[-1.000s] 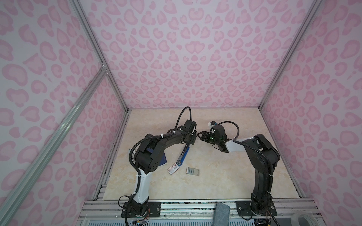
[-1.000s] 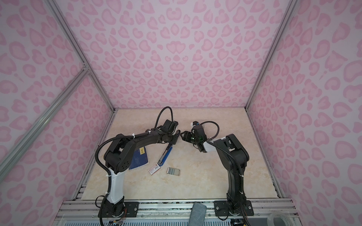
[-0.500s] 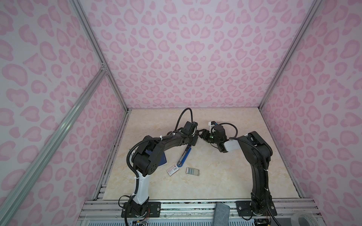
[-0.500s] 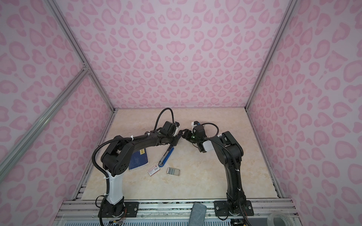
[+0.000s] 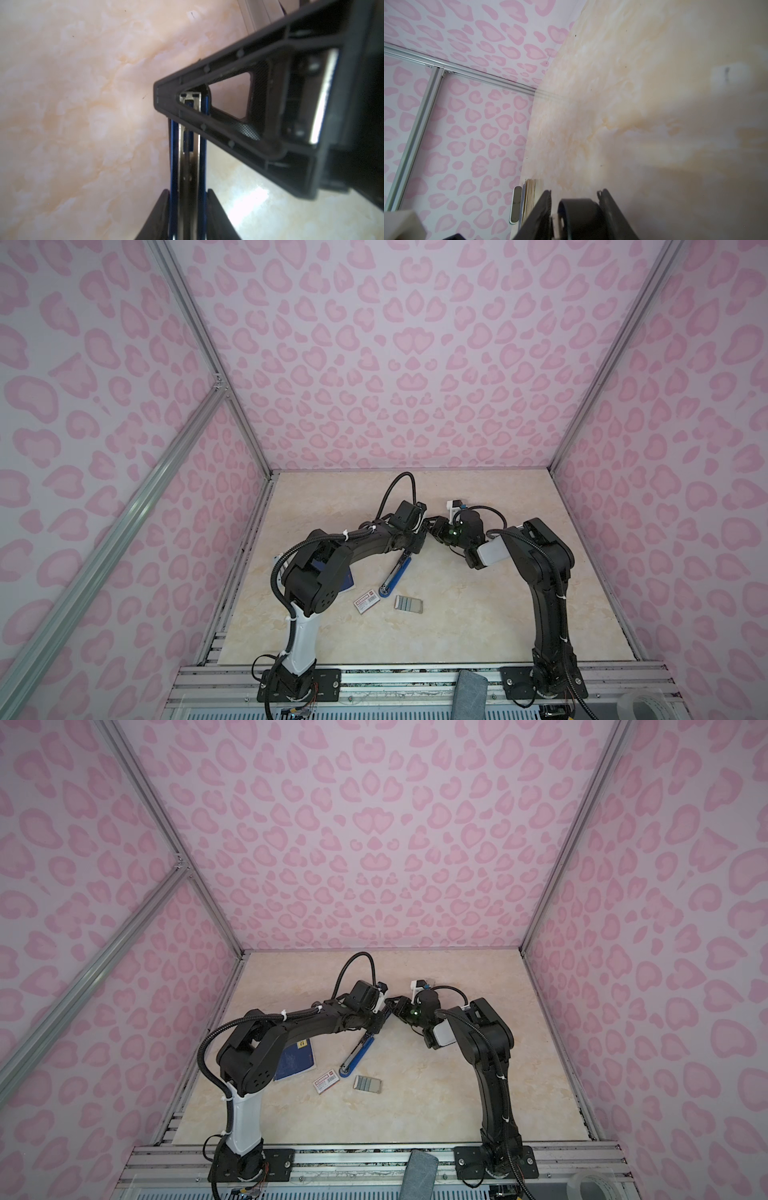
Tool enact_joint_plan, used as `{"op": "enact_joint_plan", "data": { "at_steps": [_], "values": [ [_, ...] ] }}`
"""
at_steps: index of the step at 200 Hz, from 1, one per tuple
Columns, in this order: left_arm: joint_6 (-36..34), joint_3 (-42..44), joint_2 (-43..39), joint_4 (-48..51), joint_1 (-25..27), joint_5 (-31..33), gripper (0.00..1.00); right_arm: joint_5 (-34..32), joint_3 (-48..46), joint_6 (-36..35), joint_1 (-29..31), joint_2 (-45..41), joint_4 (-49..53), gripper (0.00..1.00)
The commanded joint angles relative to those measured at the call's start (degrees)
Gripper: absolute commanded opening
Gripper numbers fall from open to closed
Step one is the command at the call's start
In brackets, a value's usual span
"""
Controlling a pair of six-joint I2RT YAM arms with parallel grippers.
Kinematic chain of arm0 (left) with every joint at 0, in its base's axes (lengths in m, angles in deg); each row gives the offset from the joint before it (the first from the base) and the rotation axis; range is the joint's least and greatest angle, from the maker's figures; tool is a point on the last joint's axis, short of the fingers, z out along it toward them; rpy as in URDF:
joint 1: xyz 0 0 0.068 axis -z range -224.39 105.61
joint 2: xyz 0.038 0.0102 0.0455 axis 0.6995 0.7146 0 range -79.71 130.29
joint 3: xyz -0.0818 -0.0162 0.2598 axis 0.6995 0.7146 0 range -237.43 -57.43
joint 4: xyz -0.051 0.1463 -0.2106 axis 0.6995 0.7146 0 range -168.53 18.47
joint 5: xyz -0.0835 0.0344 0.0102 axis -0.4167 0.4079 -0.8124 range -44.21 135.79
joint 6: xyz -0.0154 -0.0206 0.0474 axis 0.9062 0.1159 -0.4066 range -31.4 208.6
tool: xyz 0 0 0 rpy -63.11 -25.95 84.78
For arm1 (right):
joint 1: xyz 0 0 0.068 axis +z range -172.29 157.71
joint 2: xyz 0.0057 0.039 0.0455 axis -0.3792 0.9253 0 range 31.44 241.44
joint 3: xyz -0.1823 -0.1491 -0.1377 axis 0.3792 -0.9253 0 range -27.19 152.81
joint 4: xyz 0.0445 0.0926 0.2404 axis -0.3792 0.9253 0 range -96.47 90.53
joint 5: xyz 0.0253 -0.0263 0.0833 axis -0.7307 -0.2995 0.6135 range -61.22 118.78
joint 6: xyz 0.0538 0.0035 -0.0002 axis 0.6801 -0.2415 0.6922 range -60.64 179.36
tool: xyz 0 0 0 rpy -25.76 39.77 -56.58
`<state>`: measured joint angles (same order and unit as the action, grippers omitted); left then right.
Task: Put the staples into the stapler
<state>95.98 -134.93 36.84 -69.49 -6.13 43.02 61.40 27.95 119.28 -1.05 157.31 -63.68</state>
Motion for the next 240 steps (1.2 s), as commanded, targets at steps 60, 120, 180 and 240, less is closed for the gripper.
{"op": "enact_joint_plan", "data": {
  "at_steps": [60,120,180,240],
  "values": [
    [1.85,8.82,-11.35,-3.02,0.06,5.84,0.35,0.57,-2.66,1.18,-0.84,-0.03,-7.55,0.31],
    [9.56,37.25,-39.31,-13.07,0.75,10.19,0.42,1.26,-3.57,0.06,-0.76,-0.89,-6.79,0.32],
    [13.73,57.30,-54.58,-23.22,4.85,10.07,0.43,1.40,-4.42,-0.56,-0.58,-1.50,-6.56,0.32],
    [9.70,62.67,-51.72,-29.79,5.86,12.00,0.43,1.07,-3.91,-0.75,0.03,-1.66,-5.99,0.32]
  ]
}}
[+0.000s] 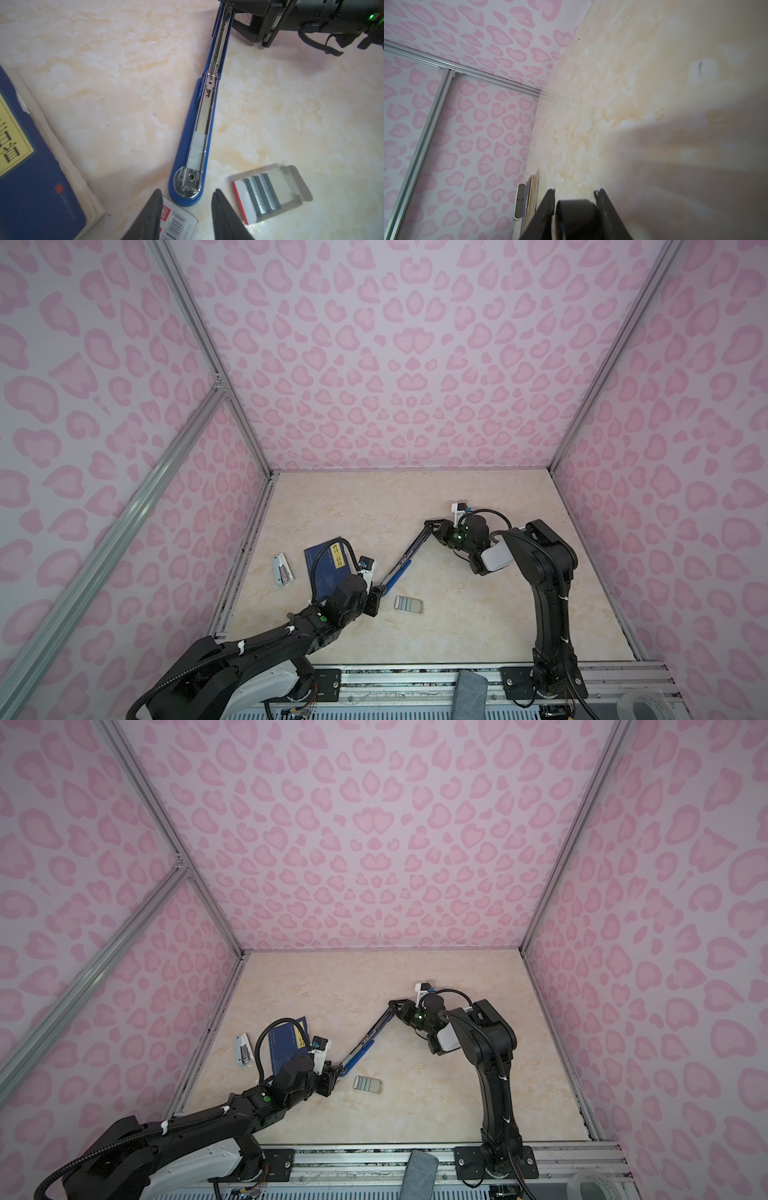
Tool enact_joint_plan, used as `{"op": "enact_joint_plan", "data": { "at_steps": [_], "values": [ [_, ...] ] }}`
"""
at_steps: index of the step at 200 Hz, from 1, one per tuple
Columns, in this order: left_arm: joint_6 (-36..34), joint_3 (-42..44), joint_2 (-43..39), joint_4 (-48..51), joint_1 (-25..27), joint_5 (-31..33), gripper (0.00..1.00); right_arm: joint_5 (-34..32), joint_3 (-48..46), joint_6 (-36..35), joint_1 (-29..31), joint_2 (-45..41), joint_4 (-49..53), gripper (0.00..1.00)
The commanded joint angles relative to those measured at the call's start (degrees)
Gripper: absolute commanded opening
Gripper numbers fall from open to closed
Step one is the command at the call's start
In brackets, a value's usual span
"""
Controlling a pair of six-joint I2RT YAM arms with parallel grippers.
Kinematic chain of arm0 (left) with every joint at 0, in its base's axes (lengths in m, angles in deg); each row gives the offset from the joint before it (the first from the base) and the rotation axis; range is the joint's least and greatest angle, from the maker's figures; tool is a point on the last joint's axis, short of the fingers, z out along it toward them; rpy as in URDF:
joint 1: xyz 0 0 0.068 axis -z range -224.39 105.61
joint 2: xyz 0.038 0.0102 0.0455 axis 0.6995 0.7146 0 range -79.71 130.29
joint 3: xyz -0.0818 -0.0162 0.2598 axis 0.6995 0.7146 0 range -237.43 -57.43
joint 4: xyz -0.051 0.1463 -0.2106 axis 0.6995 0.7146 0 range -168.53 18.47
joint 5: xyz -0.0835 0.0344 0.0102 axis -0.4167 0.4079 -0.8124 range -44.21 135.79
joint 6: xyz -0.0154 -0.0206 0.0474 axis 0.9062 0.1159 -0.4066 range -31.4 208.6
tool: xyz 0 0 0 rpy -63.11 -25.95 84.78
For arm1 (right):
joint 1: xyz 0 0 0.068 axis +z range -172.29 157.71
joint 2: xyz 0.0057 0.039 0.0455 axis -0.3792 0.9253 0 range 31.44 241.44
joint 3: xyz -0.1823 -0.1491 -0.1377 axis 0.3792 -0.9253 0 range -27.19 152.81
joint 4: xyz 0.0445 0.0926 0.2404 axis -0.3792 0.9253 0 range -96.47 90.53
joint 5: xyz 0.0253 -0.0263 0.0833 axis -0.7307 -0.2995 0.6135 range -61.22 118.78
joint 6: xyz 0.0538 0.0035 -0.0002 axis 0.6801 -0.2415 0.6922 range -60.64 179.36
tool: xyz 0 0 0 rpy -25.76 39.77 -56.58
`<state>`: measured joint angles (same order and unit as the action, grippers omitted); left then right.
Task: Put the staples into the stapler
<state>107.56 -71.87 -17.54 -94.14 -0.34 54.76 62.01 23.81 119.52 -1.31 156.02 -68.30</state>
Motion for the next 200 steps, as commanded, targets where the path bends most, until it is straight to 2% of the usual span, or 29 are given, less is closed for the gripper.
{"op": "enact_joint_plan", "data": {
  "at_steps": [1,44,78,118,123,200],
  "values": [
    [-1.94,-0.49,2.89,-5.13,0.07,0.21,0.43,0.44,0.19,-0.96,0.30,-0.38,-1.33,0.32],
    [-1.24,-2.33,9.19,-7.77,-0.01,-2.44,0.41,0.21,0.27,-0.97,0.56,-0.69,-1.12,0.32],
    [-1.38,-3.09,10.70,-7.73,0.02,-3.95,0.37,0.11,0.24,-1.32,0.53,-1.26,-0.56,0.32],
    [-0.59,-2.79,11.81,-7.60,0.16,-4.67,0.37,0.03,0.11,-1.27,0.48,-1.26,-0.77,0.32],
    [-0.55,-2.71,11.82,-7.46,0.16,-4.55,0.33,0.00,0.08,-1.27,0.43,-1.27,-0.76,0.32],
    [-0.61,-2.53,12.51,-7.63,0.79,-4.58,0.21,-0.10,-0.28,-1.10,0.56,-1.43,-1.28,0.32]
  ]
}}
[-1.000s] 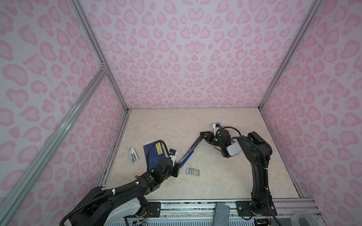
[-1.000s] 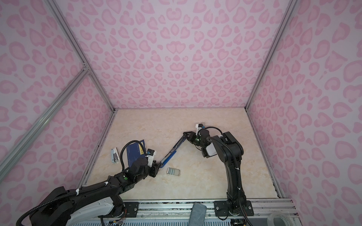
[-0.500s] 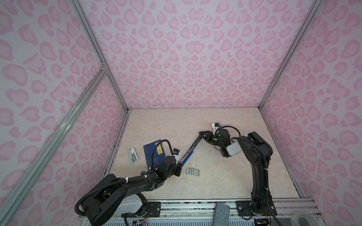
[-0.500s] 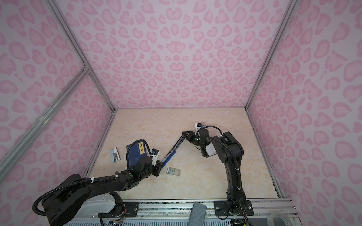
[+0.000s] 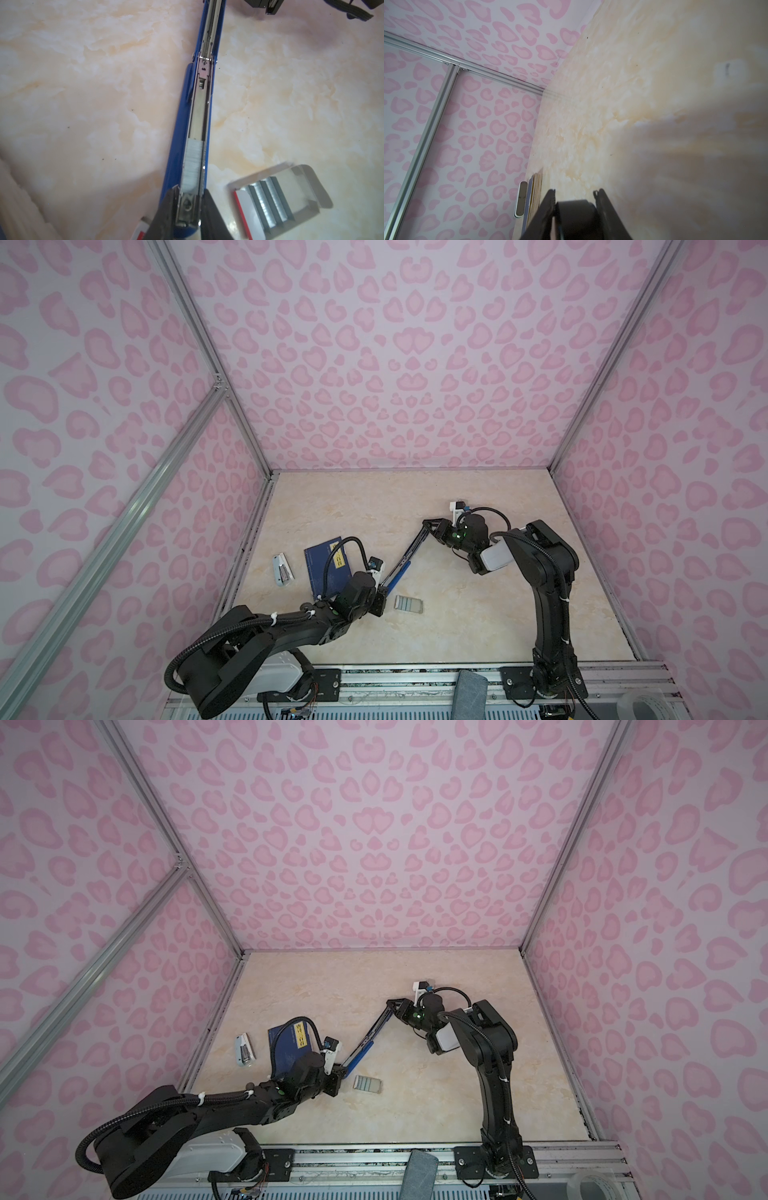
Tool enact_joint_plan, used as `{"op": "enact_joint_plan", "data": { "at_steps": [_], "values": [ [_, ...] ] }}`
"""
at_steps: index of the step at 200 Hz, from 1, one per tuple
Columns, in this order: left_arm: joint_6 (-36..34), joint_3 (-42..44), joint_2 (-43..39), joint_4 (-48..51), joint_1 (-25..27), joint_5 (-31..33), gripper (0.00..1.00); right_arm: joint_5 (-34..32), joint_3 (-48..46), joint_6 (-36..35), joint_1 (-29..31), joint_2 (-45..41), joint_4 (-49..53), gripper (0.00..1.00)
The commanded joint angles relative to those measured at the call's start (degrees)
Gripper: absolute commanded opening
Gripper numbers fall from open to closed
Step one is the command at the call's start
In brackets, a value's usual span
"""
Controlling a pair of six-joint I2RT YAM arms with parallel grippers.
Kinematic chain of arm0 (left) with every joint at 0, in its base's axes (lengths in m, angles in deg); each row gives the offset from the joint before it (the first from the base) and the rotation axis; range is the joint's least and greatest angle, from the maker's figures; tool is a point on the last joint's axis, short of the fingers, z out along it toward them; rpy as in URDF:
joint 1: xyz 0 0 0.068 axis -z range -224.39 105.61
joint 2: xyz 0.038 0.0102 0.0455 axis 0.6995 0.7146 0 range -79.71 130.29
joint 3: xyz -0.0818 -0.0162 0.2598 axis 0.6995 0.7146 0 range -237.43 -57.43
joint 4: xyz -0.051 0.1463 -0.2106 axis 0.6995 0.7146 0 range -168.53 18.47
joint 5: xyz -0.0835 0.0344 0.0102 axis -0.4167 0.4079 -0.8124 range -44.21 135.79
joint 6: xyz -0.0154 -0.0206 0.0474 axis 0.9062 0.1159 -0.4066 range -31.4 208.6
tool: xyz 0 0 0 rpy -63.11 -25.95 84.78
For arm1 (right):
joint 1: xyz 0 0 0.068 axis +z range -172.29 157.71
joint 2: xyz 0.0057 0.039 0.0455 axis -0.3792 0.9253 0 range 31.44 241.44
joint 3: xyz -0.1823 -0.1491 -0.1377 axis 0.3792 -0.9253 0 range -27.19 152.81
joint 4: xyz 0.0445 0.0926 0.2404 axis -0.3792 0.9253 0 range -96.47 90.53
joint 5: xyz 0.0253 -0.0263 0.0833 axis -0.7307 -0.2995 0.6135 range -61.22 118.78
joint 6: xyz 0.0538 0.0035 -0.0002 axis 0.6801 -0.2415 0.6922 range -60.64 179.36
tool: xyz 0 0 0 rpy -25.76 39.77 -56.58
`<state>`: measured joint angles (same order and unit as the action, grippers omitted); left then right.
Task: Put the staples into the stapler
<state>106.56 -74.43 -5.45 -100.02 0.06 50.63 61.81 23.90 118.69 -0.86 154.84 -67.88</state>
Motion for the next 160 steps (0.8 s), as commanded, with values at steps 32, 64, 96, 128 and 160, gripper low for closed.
{"op": "enact_joint_plan", "data": {
  "at_steps": [32,64,96,128,160],
  "values": [
    [-0.42,-0.13,0.45,-1.71,0.99,0.63,0.11,0.28,-0.59,-0.44,0.19,-0.96,-1.87,0.32],
    [-1.08,-0.81,0.44,-1.75,1.07,1.97,0.11,0.26,-0.74,-1.76,0.84,-2.90,-0.57,0.32],
    [-2.10,-2.51,1.11,-1.60,1.06,2.87,0.10,-1.15,-0.79,-5.90,2.06,-6.17,4.44,0.32],
    [-3.11,-4.30,1.84,-1.14,1.08,3.86,0.09,-3.82,-1.09,-12.04,3.74,-10.52,11.22,0.32],
    [-3.57,-5.24,1.08,-1.09,1.08,4.22,0.09,-7.15,-1.03,-18.94,6.07,-14.97,18.39,0.32]
  ]
}}
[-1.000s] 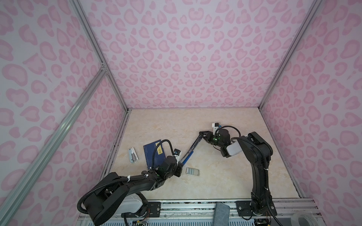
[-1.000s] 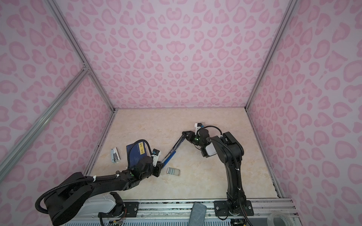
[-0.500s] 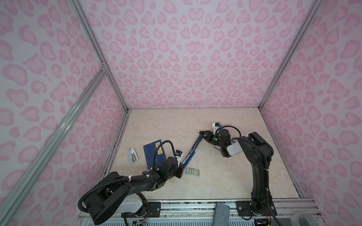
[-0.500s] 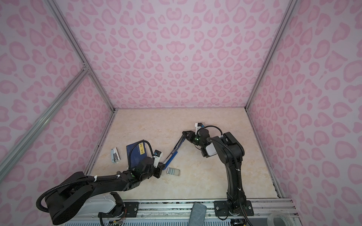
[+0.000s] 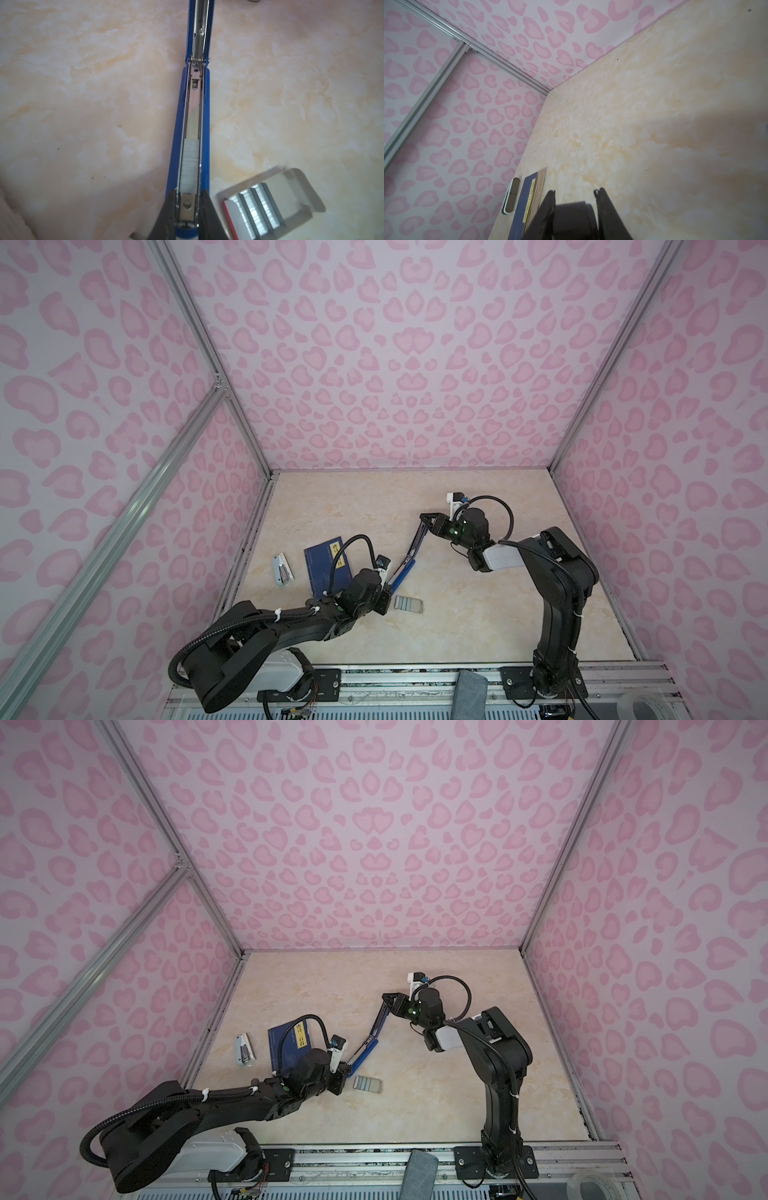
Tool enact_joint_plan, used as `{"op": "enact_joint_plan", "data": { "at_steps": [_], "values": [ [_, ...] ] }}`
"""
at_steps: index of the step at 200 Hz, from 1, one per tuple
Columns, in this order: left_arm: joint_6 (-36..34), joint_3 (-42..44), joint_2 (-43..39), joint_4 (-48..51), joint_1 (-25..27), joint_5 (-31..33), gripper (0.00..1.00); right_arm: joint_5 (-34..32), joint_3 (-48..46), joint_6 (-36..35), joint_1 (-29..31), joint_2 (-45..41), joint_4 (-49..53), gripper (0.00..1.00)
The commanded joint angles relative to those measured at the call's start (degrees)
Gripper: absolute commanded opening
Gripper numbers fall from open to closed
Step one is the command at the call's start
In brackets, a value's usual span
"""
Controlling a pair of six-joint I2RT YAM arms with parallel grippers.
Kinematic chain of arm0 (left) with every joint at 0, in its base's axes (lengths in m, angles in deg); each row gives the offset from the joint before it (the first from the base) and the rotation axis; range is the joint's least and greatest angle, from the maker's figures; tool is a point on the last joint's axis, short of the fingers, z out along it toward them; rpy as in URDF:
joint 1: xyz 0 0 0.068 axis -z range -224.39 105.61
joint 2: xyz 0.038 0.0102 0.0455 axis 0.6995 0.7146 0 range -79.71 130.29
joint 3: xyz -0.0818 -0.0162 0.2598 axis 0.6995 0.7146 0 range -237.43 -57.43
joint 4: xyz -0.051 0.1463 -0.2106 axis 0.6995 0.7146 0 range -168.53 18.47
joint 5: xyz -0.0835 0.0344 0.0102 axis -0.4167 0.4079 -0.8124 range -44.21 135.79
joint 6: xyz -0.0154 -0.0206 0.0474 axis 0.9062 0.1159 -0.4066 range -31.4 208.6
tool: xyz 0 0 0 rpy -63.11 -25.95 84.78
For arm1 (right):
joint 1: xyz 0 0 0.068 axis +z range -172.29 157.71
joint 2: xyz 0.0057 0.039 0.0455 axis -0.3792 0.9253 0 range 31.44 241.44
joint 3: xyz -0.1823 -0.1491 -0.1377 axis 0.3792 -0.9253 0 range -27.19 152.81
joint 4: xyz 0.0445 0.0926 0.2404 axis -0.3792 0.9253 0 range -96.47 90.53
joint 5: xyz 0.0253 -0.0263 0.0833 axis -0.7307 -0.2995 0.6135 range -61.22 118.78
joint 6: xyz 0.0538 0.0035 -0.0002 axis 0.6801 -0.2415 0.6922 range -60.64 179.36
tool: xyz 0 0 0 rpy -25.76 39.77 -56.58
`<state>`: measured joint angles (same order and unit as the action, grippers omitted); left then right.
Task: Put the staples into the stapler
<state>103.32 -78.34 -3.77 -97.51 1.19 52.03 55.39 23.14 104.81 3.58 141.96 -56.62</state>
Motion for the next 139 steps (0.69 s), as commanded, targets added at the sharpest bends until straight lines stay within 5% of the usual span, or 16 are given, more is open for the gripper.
{"op": "enact_joint_plan", "data": {
  "at_steps": [1,139],
  "values": [
    [-0.41,-1.37,-0.70,-3.61,-0.06,2.82,0.09,-0.83,-0.29,-5.26,1.68,-2.25,7.33,0.32],
    [-2.78,-5.36,-1.42,-1.62,-0.87,1.76,0.08,-13.65,1.37,-23.60,12.33,-11.85,23.57,0.32]
  ]
}}
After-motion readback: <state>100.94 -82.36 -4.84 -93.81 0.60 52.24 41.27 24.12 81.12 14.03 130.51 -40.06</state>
